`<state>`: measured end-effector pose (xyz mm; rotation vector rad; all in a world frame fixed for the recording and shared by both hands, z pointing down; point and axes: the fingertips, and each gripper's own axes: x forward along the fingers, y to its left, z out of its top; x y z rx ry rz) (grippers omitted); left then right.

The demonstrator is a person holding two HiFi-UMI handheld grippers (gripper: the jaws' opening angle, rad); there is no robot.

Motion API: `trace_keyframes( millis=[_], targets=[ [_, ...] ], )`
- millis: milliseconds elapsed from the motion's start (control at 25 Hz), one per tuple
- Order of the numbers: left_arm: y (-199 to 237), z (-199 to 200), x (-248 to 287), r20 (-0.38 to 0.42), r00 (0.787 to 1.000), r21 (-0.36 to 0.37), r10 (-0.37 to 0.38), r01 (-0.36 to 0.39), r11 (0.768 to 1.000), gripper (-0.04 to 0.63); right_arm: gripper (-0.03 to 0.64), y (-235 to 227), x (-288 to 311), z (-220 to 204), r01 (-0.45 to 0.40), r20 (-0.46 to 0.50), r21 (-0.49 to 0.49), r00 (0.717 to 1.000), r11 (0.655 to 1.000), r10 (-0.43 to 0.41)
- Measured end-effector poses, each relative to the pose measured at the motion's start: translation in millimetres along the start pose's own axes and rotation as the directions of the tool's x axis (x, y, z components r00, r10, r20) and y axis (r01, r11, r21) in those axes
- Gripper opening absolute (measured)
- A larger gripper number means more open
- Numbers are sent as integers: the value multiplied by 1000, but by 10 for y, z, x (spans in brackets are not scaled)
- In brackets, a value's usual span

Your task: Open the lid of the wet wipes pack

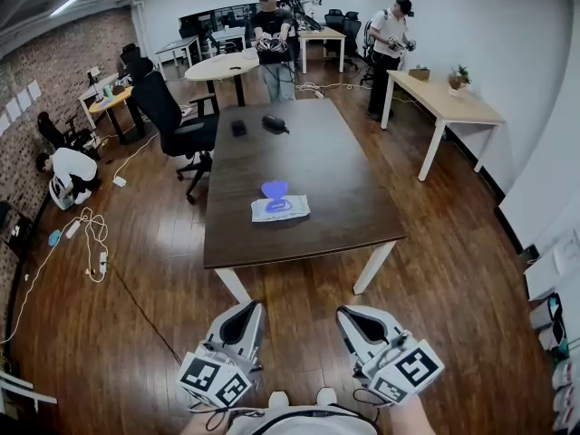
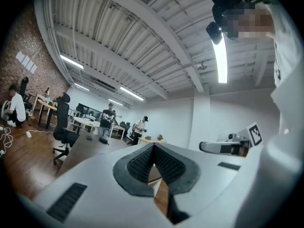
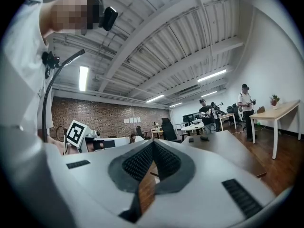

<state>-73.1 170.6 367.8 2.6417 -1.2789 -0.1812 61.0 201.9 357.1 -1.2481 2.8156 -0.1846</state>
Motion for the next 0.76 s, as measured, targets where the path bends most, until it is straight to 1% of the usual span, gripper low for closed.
trace_keyframes(
  millis=[320,520,760],
  targets=[
    [36,-22,-50,4,1000,-3,-4,4,1000,2,8,29,34,-8,9,7,-6,1000,1000,-9],
    [-15,-1,-51,6,1000,2,2,-2,1000,2,8,21,-6,-27,15,-1,-9,1000,1000,-15],
    [-28,-1,-45,6,1000,-6,-9,9,1000,2,7,-20,-33,-18,20,-3,-7,1000,1000,-20]
  ],
)
